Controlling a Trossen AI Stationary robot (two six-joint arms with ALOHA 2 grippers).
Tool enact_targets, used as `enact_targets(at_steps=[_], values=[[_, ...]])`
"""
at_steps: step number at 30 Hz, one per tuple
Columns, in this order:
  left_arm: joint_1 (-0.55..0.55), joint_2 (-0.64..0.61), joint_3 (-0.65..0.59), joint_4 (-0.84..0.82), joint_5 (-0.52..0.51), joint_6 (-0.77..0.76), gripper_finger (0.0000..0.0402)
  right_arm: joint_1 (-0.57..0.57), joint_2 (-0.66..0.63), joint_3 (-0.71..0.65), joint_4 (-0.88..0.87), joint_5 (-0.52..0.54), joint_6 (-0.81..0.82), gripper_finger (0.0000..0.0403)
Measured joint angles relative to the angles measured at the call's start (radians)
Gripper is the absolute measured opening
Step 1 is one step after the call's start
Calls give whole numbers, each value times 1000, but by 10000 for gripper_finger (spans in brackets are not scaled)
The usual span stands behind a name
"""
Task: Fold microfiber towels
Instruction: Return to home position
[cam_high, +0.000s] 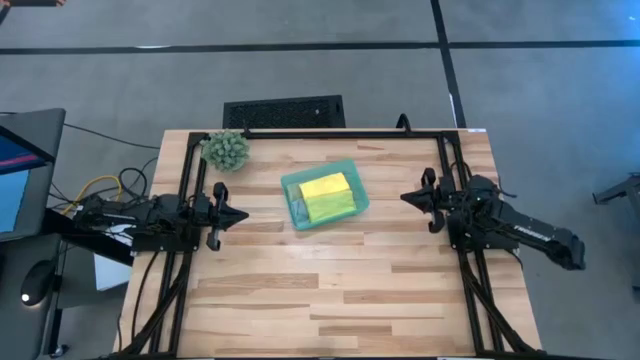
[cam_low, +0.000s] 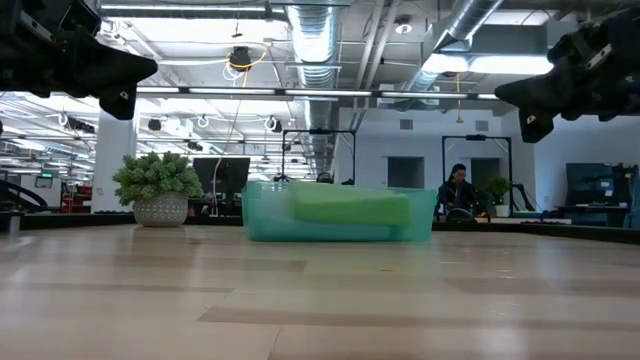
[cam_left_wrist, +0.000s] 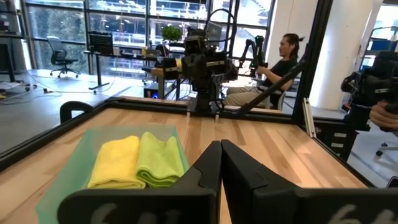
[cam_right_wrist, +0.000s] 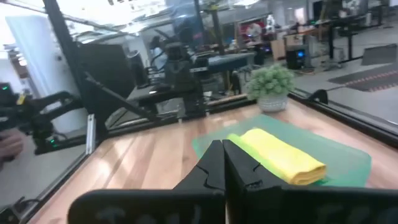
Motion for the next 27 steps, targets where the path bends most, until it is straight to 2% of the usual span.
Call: enact_targets(at_steps=[4, 8, 11, 15, 18, 27], values=[[0, 0, 0, -1, -1, 0, 0, 81, -1, -1, -9, 128, 8, 4], [0, 0, -1, -2, -21, 1, 0, 226, -1, -1, -35, 303, -17, 4], [0, 0, -1, -7, -27, 13, 0, 346, -1, -1, -48, 379, -45, 5], [0, 0, -1, -8, -27, 29, 0, 473, -1, -1, -50, 392, -125, 6], [0, 0, -1, -8, -27, 44, 0, 522, 0, -1, -52, 397, -156, 13], [0, 1, -1, -9, -26, 68, 0, 542, 1, -1, -55, 434, -148, 31]])
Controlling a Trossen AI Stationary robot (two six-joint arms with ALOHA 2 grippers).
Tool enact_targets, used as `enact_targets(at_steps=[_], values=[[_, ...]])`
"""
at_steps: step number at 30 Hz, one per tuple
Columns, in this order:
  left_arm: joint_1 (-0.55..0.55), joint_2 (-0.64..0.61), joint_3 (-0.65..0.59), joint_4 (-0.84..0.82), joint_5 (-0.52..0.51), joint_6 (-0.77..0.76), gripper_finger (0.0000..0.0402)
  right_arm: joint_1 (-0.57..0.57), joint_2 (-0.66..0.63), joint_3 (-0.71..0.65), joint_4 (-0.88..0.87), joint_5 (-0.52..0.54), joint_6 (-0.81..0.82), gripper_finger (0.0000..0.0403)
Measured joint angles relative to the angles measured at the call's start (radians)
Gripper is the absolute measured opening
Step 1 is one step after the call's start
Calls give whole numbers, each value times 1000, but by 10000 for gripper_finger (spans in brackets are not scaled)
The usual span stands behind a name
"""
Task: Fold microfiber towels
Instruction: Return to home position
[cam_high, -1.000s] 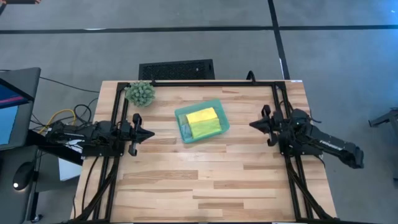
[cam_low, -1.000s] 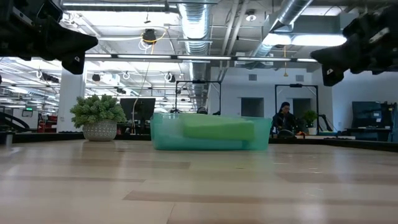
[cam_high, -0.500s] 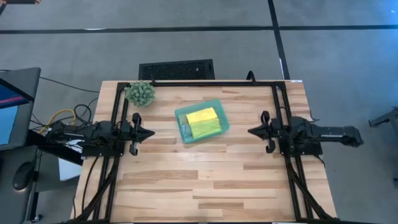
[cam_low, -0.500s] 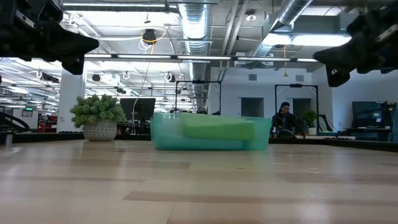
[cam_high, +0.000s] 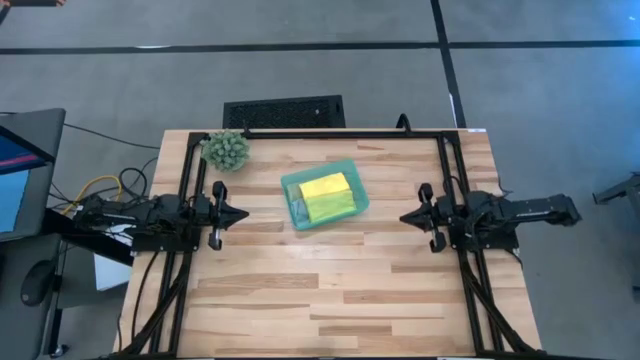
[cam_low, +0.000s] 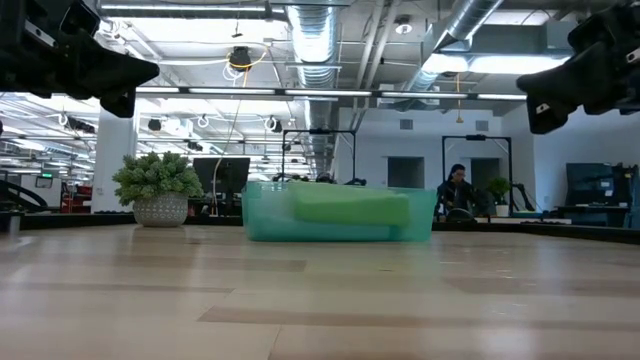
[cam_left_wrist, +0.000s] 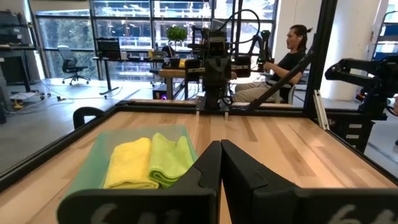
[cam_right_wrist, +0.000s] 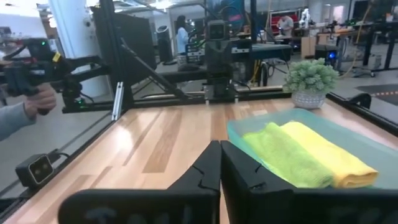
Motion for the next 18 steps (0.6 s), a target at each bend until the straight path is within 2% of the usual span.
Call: enact_targets(at_steps=[5, 12, 18], values=[[0, 0, 0, -1, 5, 1, 0, -8, 0, 0, 0, 0, 19, 8], [0, 0, 0, -1, 5, 1, 0, -8, 0, 0, -1, 0, 6, 4], [0, 0, 0, 0, -2, -4, 0, -11, 0, 0, -1, 0, -8, 27]])
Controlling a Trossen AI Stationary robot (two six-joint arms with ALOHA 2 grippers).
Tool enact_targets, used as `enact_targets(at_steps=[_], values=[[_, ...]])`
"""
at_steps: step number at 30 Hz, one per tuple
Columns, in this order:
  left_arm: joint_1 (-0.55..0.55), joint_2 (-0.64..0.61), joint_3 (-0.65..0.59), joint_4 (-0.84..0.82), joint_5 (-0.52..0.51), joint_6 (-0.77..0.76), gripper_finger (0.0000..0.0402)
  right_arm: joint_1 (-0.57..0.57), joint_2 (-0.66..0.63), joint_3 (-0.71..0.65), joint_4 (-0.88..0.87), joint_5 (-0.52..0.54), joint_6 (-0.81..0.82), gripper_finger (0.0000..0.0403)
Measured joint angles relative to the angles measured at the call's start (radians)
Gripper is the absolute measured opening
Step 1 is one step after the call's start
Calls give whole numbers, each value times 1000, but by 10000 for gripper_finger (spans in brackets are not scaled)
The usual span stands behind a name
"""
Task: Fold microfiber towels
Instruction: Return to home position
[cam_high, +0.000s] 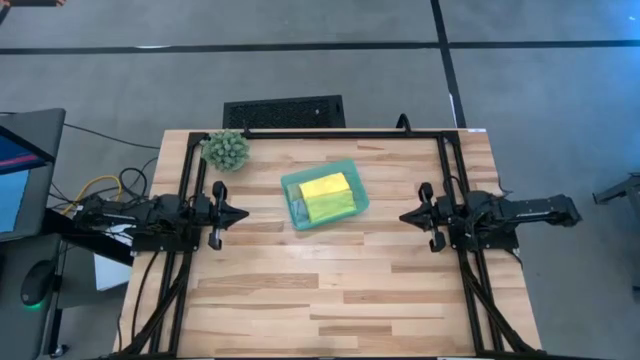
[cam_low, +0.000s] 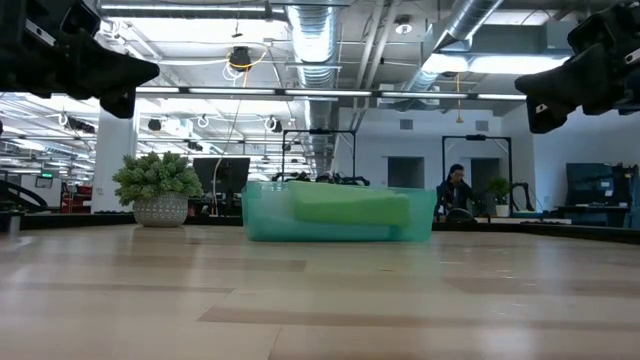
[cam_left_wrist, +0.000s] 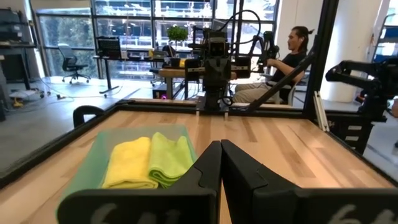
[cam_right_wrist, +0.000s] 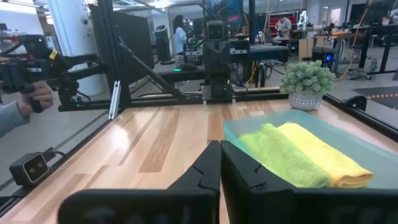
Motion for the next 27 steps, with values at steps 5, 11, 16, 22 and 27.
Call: enact_targets(at_steps=[5, 11, 16, 22, 27], values=[[0, 0, 0, 0, 0, -53, 0, 0, 0, 0, 0, 0, 0, 42], [0, 0, 0, 1, 0, -64, 0, 0, 0, 0, 0, 0, 0, 43], [0, 0, 0, 1, 0, -64, 0, 0, 0, 0, 0, 0, 0, 43], [0, 0, 0, 1, 0, -65, 0, 0, 0, 0, 0, 0, 0, 43], [0, 0, 0, 1, 0, -65, 0, 0, 0, 0, -1, 0, 0, 43]])
